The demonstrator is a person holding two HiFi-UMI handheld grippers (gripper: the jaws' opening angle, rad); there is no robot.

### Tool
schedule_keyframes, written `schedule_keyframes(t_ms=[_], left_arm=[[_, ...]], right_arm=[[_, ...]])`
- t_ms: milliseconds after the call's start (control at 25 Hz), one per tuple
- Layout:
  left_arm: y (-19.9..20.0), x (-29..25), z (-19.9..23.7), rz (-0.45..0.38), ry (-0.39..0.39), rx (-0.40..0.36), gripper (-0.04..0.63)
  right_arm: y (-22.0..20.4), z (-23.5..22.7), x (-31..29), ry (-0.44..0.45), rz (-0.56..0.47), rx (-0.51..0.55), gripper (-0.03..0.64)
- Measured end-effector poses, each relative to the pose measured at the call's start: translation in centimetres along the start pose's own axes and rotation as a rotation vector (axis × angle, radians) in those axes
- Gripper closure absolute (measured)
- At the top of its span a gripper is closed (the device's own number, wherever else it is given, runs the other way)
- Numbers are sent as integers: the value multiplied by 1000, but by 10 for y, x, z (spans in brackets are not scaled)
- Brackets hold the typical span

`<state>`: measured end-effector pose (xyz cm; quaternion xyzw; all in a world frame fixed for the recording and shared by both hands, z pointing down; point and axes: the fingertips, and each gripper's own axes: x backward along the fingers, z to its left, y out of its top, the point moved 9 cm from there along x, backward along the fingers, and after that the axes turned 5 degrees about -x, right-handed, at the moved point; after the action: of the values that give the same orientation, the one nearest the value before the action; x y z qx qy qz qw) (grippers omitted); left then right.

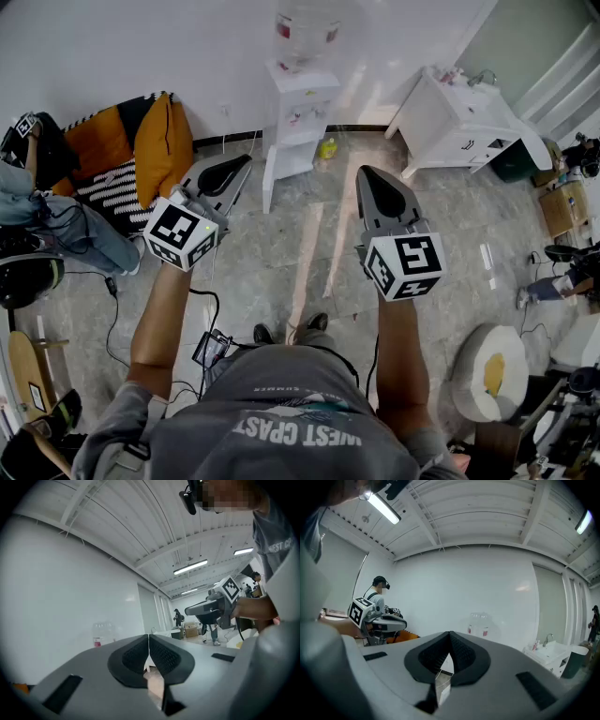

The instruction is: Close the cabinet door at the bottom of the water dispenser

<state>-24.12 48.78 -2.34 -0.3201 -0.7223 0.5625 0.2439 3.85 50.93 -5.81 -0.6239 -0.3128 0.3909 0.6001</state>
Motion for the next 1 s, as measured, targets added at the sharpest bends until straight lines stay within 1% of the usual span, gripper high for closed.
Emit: schedule_keyframes(t_ms=[520,720,840,1000], left_arm=[[-5,-3,1,-11,-12,5,575],[-8,-2,8,-14,-10,10,575],[-10,-7,10,-9,-14,14,575],[-9,-16,9,7,-17,-1,575]], right_arm=[[-3,-1,-3,-14,3,3,589],[0,0,-8,-20,2,7,591],[0,-6,-9,-23,-13,-15,589],[-4,-20,-15,-13,-29,-56,589]])
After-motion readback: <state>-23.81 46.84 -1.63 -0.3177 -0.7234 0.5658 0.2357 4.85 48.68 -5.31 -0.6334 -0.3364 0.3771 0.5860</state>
